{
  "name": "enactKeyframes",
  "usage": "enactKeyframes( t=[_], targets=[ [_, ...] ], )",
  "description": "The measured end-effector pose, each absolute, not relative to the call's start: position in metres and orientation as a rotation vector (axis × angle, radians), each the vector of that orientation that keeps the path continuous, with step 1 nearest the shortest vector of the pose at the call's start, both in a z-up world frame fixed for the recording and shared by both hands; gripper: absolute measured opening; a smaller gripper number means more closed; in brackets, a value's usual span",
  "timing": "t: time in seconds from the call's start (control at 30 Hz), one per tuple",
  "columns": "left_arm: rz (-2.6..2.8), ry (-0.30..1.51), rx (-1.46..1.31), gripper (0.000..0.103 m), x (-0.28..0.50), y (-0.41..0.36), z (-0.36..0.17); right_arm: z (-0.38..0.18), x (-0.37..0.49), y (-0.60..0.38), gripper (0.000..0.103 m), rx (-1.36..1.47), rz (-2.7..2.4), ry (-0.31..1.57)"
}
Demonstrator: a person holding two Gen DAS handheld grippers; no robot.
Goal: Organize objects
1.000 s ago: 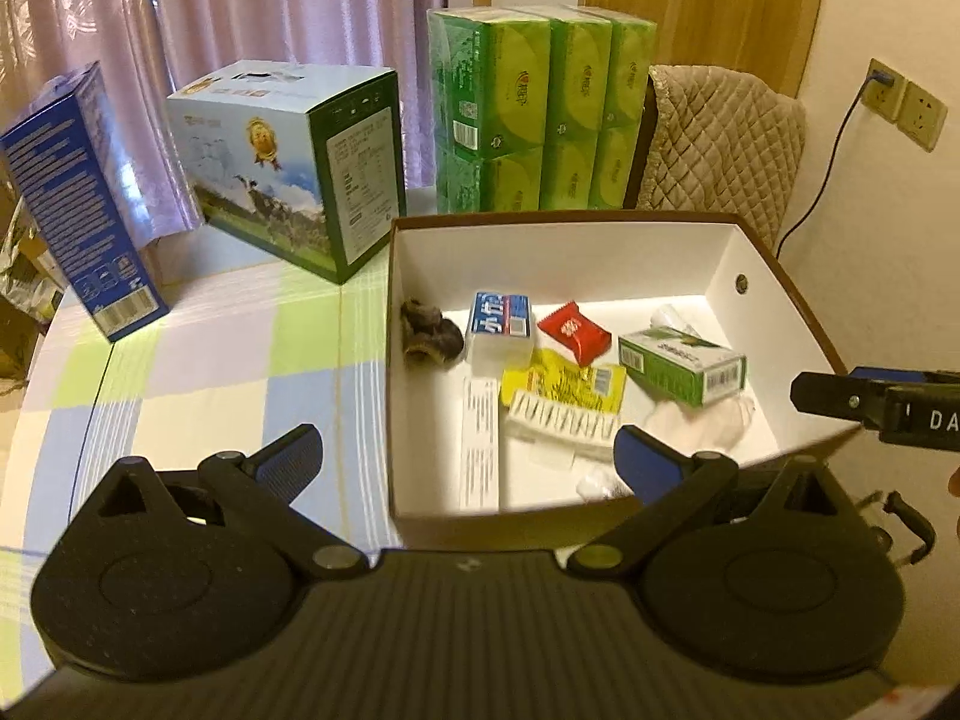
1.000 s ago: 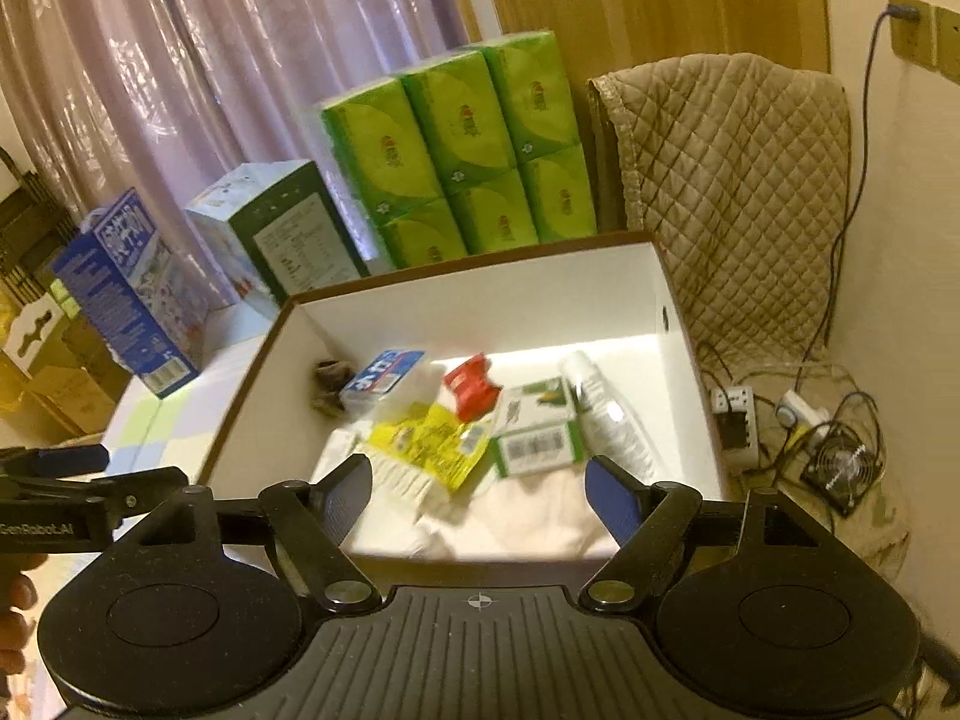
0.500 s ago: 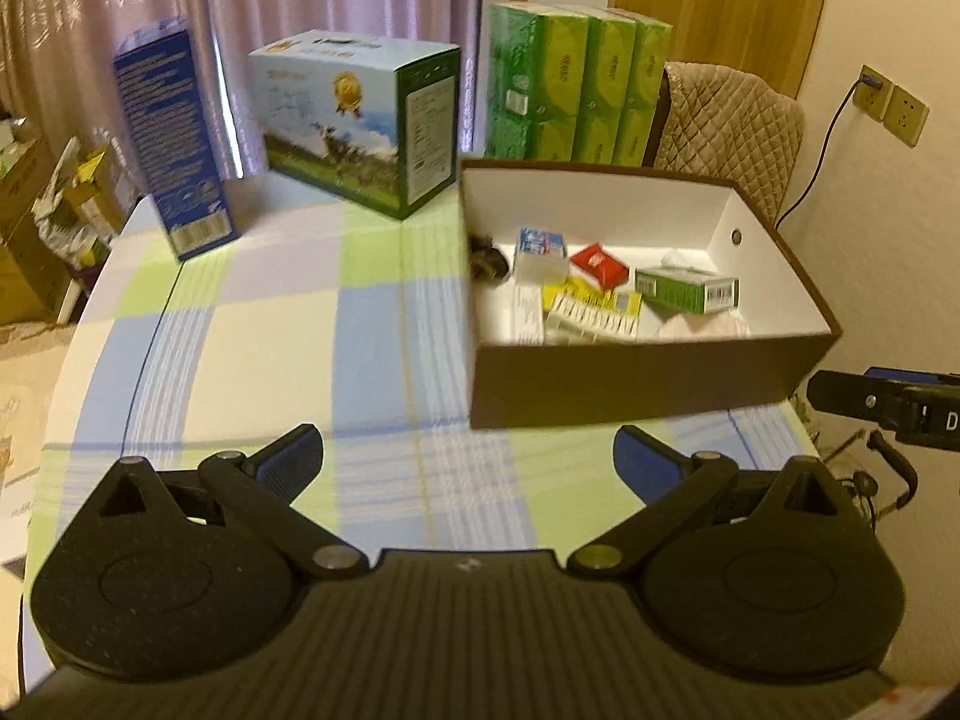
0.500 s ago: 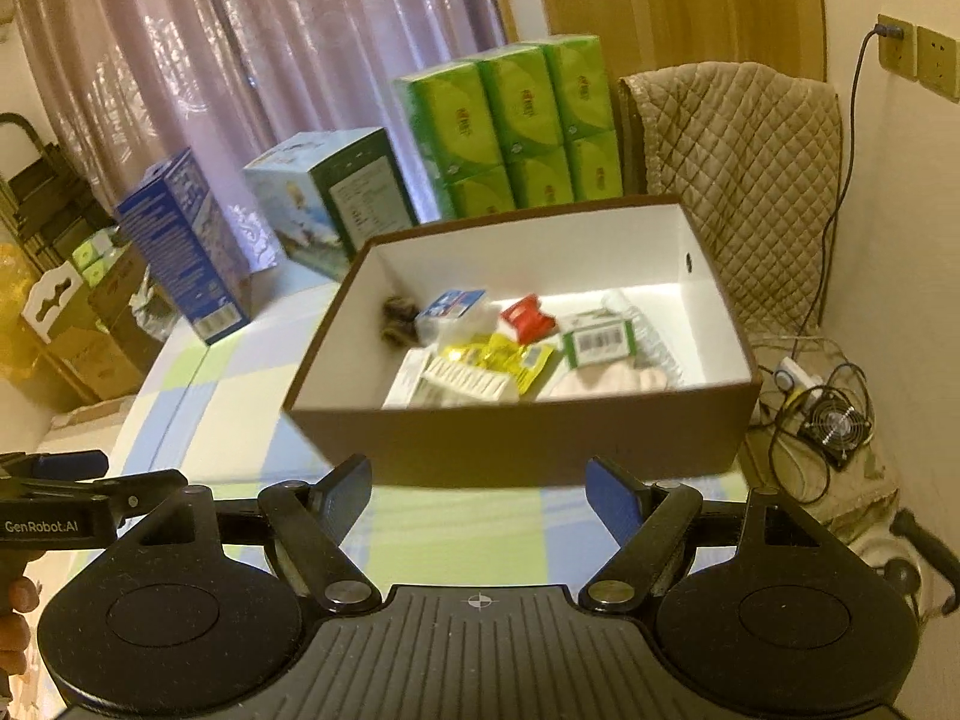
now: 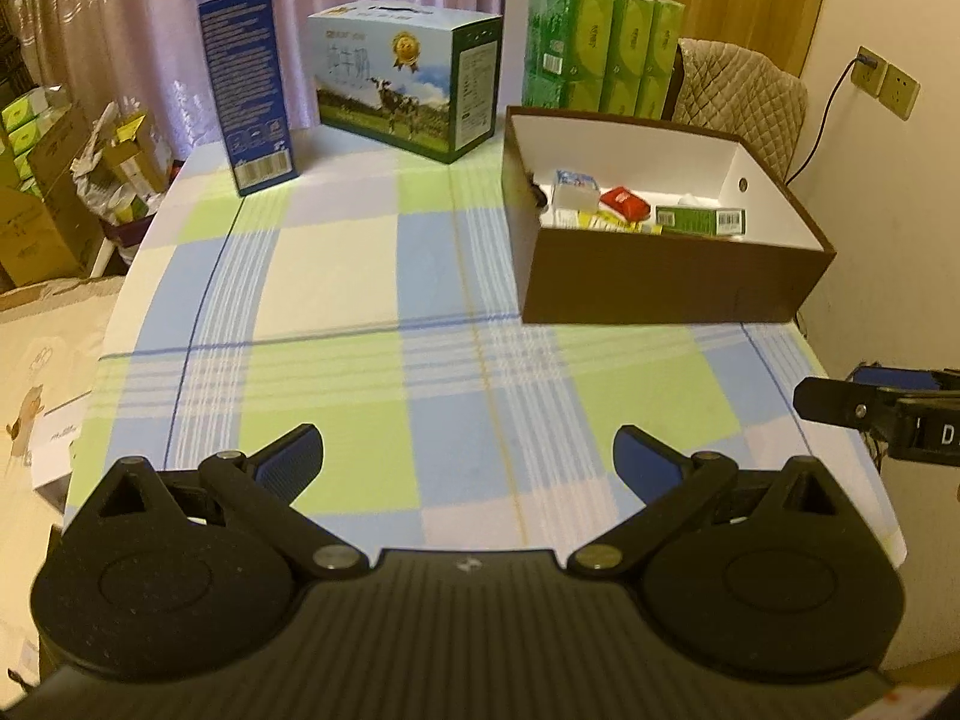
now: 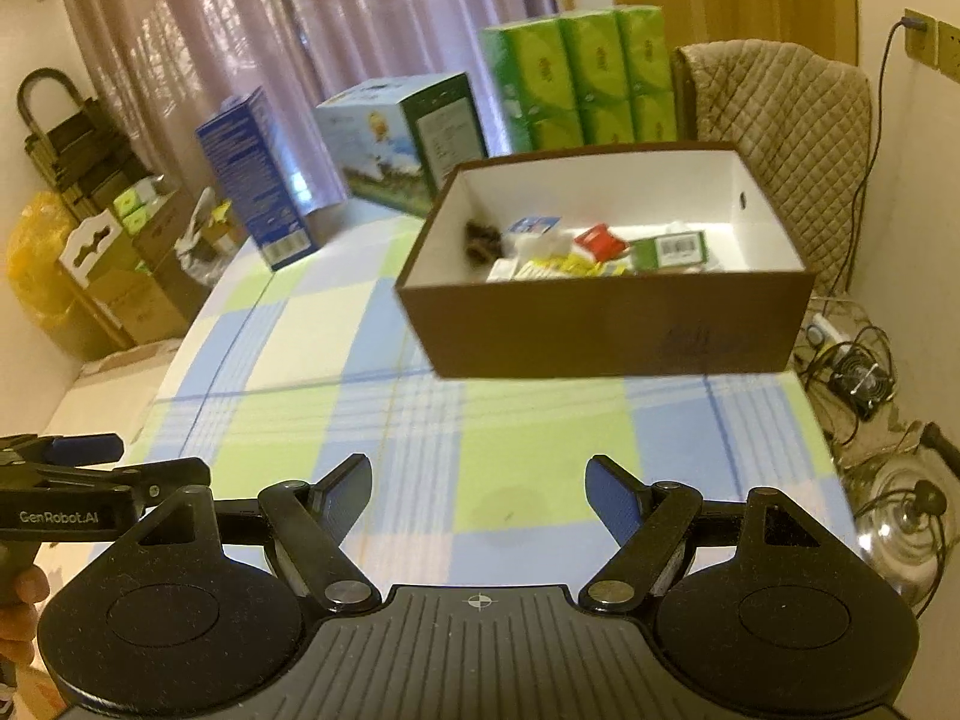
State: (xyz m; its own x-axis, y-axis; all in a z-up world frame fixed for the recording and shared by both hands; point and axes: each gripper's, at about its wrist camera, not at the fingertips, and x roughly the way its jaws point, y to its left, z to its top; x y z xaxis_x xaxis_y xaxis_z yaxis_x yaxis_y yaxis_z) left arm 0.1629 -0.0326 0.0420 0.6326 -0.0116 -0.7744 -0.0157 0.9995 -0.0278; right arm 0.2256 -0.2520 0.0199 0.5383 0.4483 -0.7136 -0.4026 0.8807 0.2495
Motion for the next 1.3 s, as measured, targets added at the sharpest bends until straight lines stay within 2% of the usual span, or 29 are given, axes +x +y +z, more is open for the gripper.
enactKeyframes(
  t=[0.6,1.3],
  targets=[
    [0.055,0.914,-0.075,0.102,0.095,0.003,0.030,0.000,0.165,-0.207,0.076,-0.022,0.606,0.915],
    [0.076,0.921,-0.089,0.102,0.077,0.015,0.028,-0.009,0.152,-0.191,0.076,-0.050,0.631,0.938]
  ],
)
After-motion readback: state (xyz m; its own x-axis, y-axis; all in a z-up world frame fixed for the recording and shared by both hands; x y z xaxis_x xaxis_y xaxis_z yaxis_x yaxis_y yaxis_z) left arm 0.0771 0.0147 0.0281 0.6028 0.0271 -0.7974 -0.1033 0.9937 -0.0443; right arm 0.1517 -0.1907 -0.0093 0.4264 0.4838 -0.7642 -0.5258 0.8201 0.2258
